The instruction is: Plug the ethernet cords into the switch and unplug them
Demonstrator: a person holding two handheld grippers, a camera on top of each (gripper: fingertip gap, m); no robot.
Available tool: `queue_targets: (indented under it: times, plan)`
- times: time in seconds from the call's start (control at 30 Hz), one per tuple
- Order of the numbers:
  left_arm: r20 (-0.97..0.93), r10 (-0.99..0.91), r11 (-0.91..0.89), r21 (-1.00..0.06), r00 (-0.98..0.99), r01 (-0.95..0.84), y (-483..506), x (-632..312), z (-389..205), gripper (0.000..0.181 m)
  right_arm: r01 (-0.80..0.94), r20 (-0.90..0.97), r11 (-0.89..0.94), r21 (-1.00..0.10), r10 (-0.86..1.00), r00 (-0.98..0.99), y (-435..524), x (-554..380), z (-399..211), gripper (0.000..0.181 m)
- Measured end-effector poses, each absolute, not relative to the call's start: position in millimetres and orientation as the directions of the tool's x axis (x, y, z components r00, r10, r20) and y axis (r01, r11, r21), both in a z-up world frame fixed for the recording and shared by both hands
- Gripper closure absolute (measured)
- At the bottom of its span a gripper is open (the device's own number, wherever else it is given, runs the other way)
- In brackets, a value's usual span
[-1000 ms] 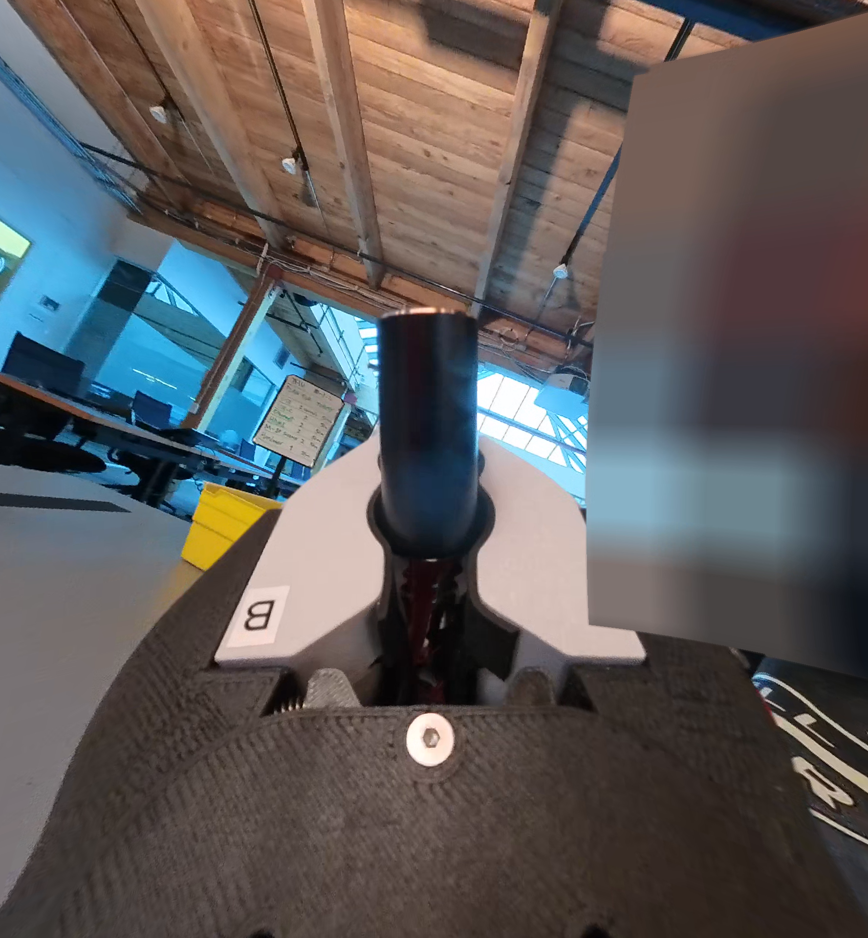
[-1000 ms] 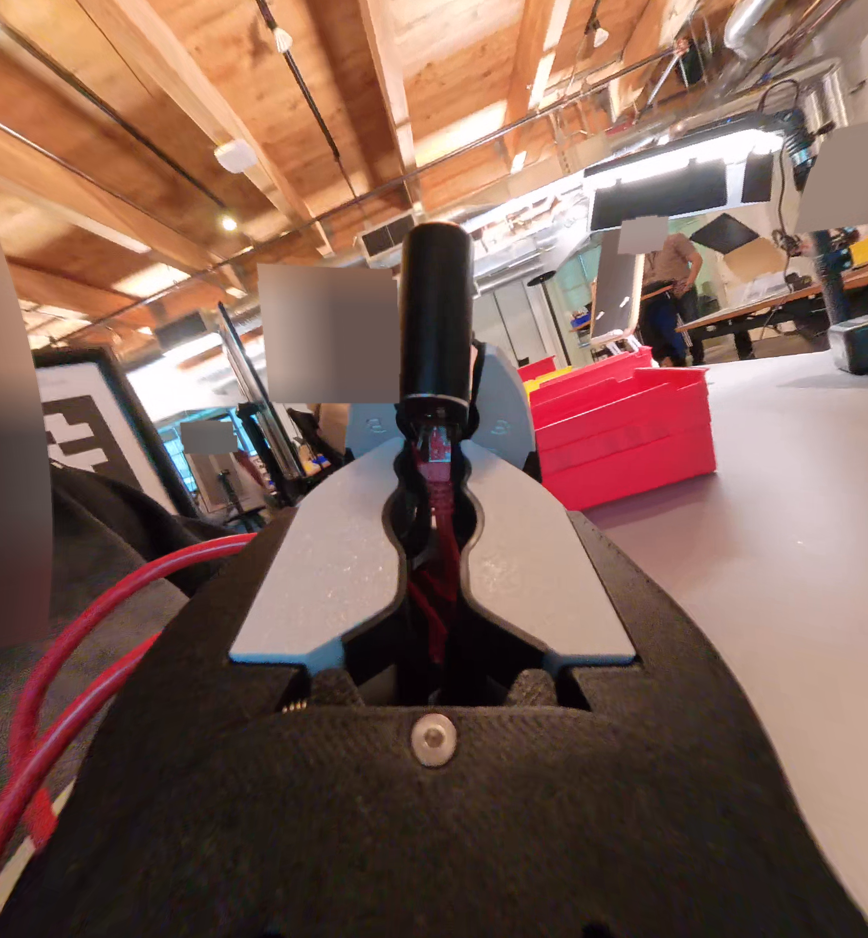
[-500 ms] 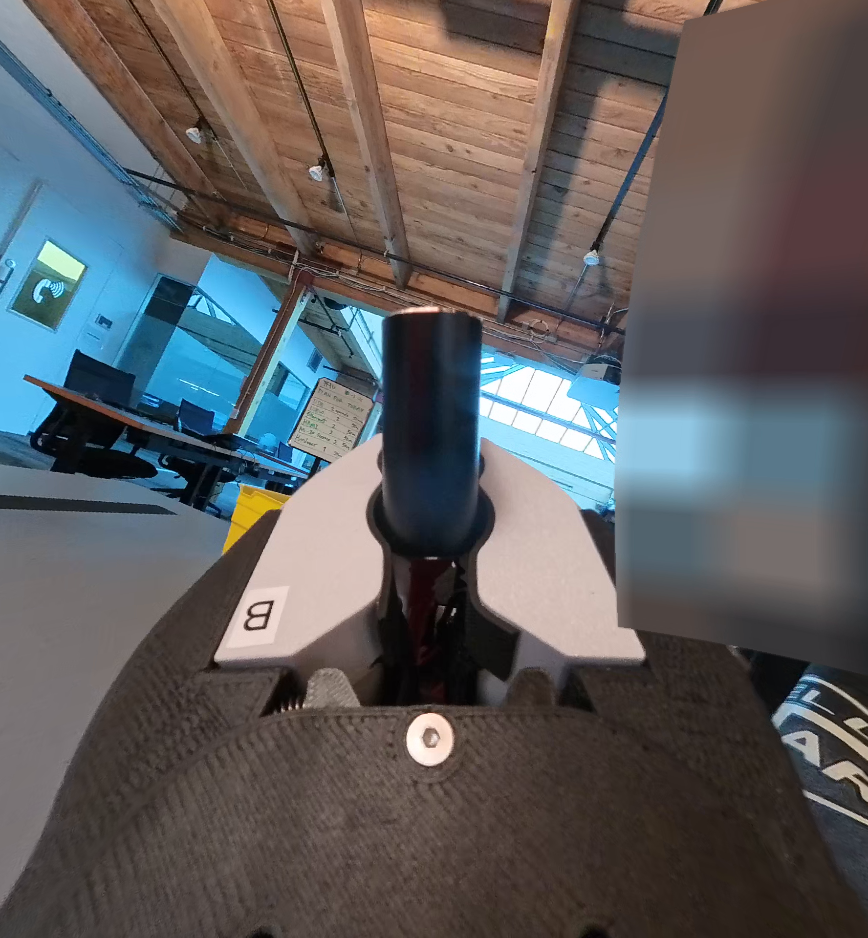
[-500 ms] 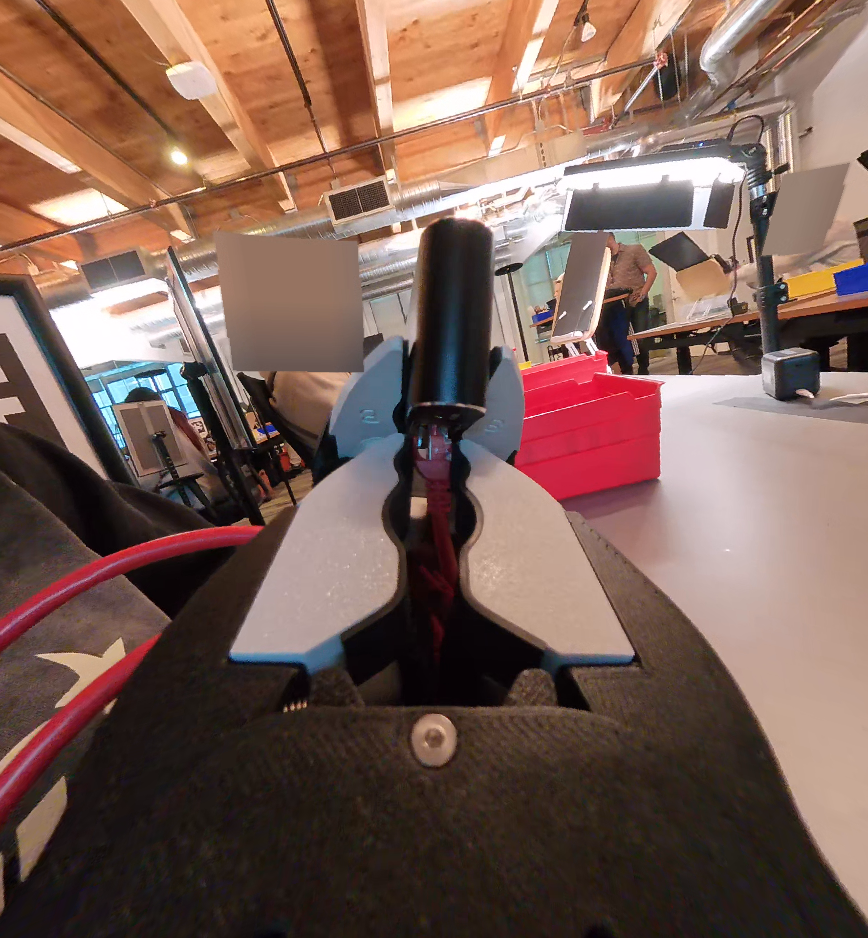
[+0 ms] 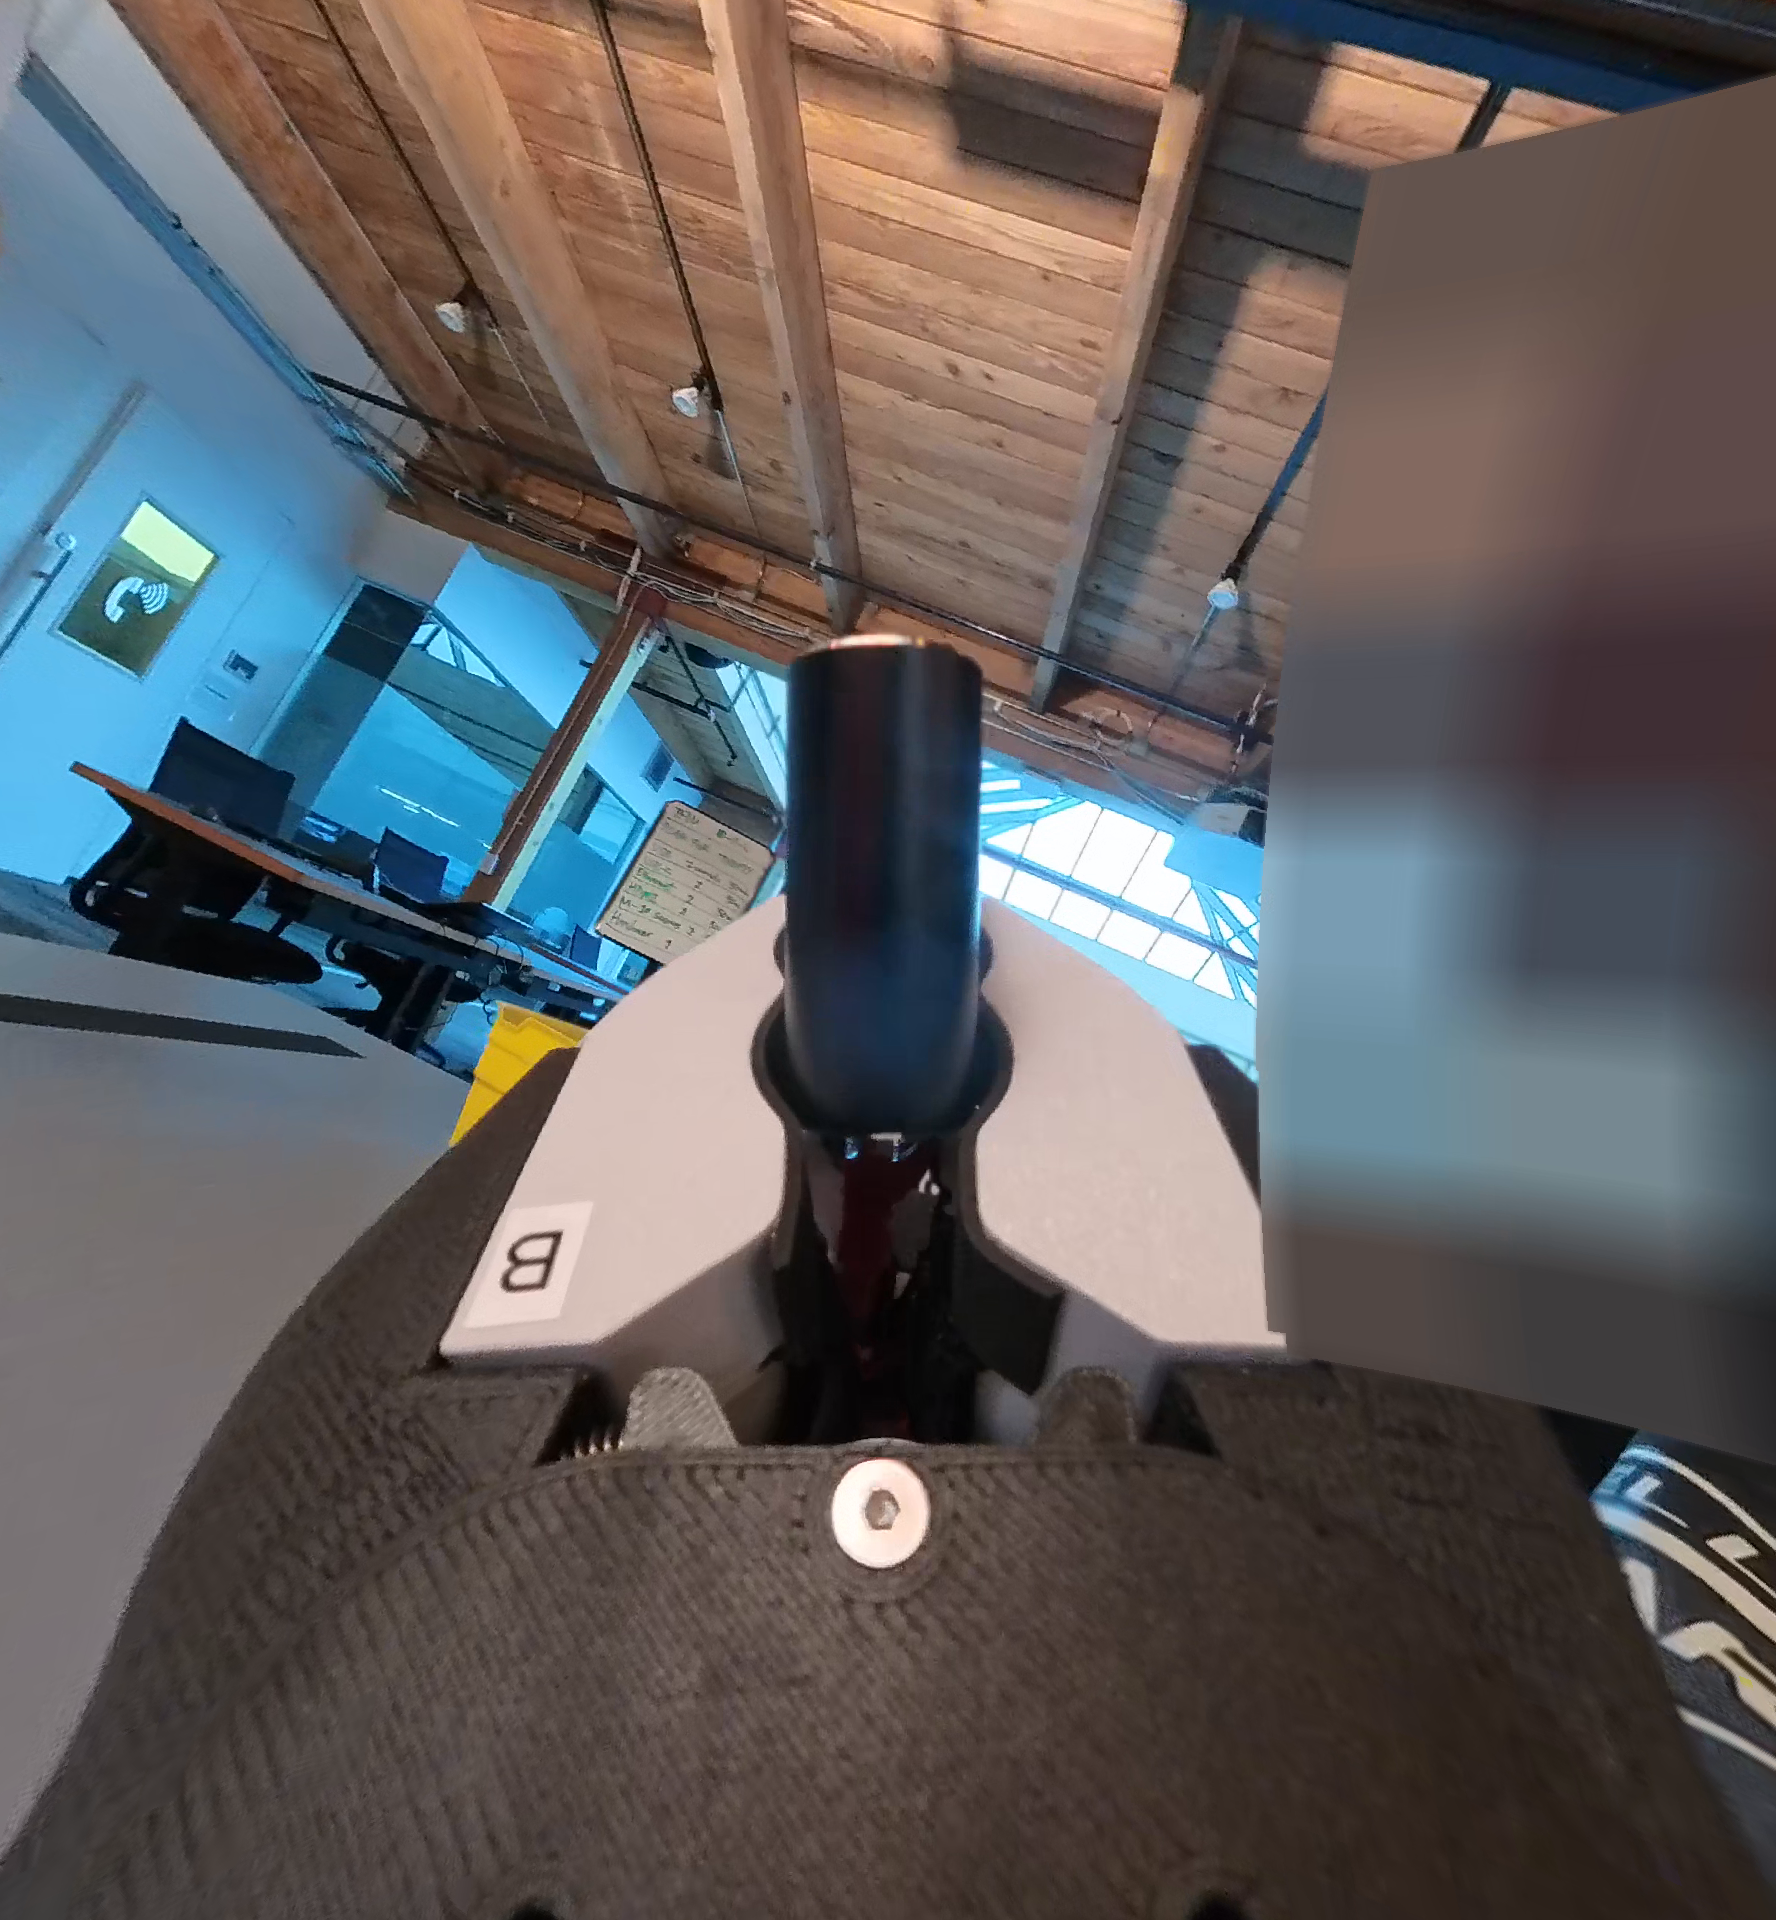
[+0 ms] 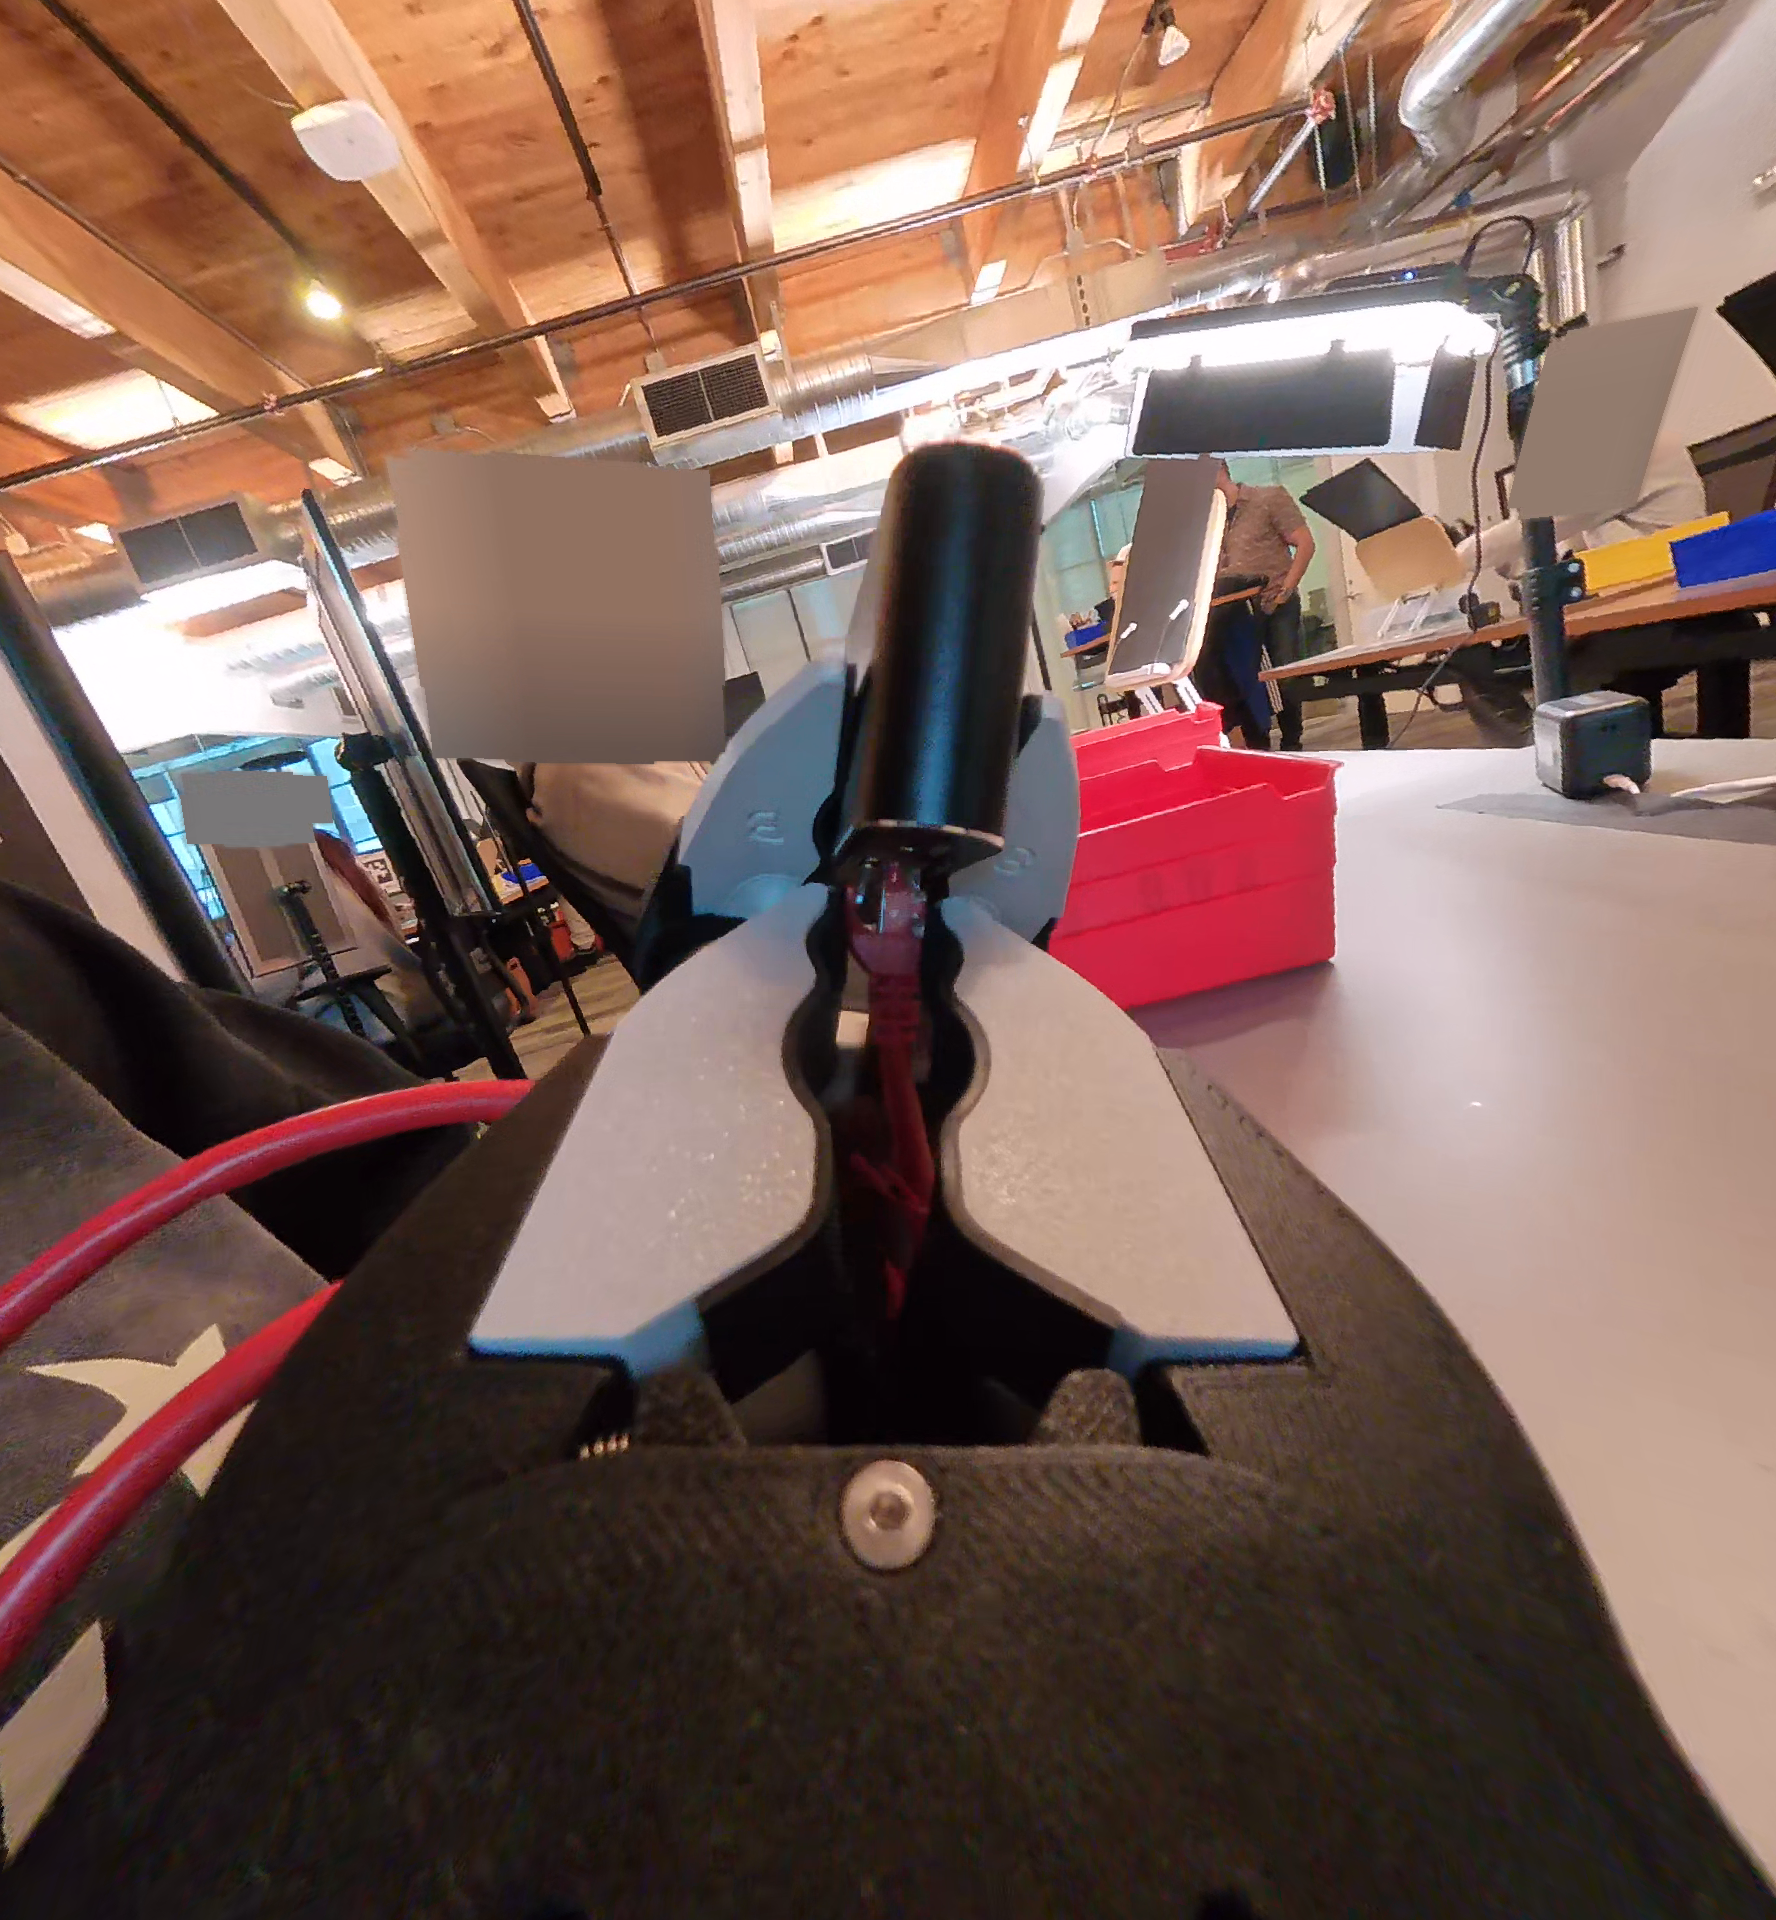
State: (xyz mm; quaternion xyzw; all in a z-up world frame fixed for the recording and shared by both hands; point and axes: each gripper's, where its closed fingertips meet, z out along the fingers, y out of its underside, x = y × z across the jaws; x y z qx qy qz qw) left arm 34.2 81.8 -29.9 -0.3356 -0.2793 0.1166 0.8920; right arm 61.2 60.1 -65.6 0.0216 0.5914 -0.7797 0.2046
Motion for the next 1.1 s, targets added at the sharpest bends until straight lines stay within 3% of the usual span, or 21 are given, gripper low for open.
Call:
queue_targets:
  times: [0.03, 0.47, 0.73, 0.83, 0.93, 1.0, 1.1]
  plan:
    - [0.428, 0.396, 0.750, -0.661, 0.812, -0.017, 81, 33, -31, 0.154, 0.350, -0.282, -0.215, -0.912, -0.290, -0.914, 60, 61, -66, 0.167]
    - [0.436, 0.353, 0.761, -0.649, 0.828, 0.017, 82, 31, -32, 0.156, 0.338, -0.280, -0.214, -0.917, -0.261, -0.924, 61, 58, -68, 0.168]
    - [0.480, 0.299, 0.694, -0.703, 0.825, 0.157, 74, 22, -35, 0.141, 0.420, -0.369, -0.083, -0.904, -0.346, -0.863, 69, 49, -72, 0.168]
    - [0.434, 0.367, 0.520, -0.829, 0.823, 0.205, 80, 22, -49, 0.126, 0.338, -0.329, 0.041, -0.940, -0.359, -0.873, 73, 52, -80, 0.168]
    - [0.322, 0.414, 0.297, -0.932, 0.851, 0.208, 89, 31, -64, 0.126, 0.173, -0.225, 0.173, -0.970, -0.351, -0.909, 79, 55, -92, 0.168]
    - [0.258, 0.409, 0.202, -0.961, 0.875, 0.189, 92, 38, -71, 0.144, 0.040, -0.122, 0.242, -0.969, -0.334, -0.935, 83, 55, -98, 0.168]
    - [0.165, 0.349, 0.101, -0.985, 0.923, 0.138, 103, 52, -80, 0.153, -0.153, 0.043, 0.311, -0.938, -0.334, -0.942, 94, 56, -101, 0.168]
